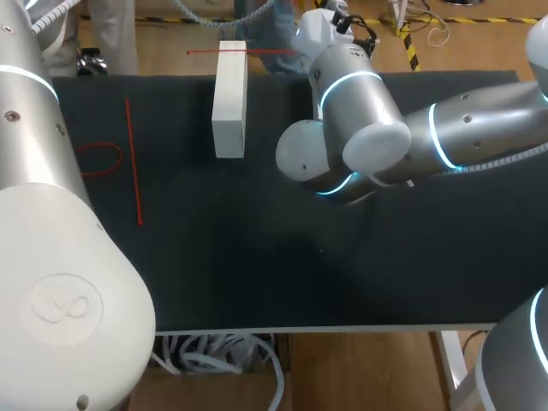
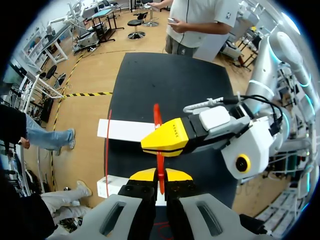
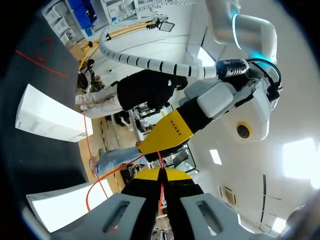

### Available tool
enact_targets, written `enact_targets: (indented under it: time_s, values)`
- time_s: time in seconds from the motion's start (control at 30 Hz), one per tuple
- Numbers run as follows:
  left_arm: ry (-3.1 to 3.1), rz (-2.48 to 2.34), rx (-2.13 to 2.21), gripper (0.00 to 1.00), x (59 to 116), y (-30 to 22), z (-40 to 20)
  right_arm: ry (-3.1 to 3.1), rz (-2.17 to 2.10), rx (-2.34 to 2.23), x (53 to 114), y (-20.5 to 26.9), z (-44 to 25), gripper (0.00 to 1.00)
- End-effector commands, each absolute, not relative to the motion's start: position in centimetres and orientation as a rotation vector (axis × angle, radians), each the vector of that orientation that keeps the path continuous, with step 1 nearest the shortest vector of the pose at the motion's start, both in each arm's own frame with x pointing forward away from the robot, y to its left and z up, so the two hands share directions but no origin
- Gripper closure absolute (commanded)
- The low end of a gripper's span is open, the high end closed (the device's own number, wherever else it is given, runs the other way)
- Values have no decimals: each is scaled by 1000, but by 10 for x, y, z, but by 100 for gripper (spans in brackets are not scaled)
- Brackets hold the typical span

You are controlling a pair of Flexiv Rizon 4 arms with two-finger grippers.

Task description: Grab the tape and strap the tape.

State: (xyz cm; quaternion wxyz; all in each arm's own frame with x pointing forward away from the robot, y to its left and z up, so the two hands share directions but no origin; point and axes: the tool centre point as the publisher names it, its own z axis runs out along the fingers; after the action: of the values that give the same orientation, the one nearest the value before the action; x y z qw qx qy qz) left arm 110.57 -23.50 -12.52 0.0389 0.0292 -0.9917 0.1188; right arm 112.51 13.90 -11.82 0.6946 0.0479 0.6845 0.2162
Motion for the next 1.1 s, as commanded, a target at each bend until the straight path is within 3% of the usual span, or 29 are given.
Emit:
enact_targets:
  time_s: [0.03,1.1]
  values:
    - [-3038,356,91,100,1107,-236,-124,1537,484,107,1123,139,-117,100]
    - [-3038,356,91,100,1107,-236,-124,1570,519,109,1117,142,-117,100]
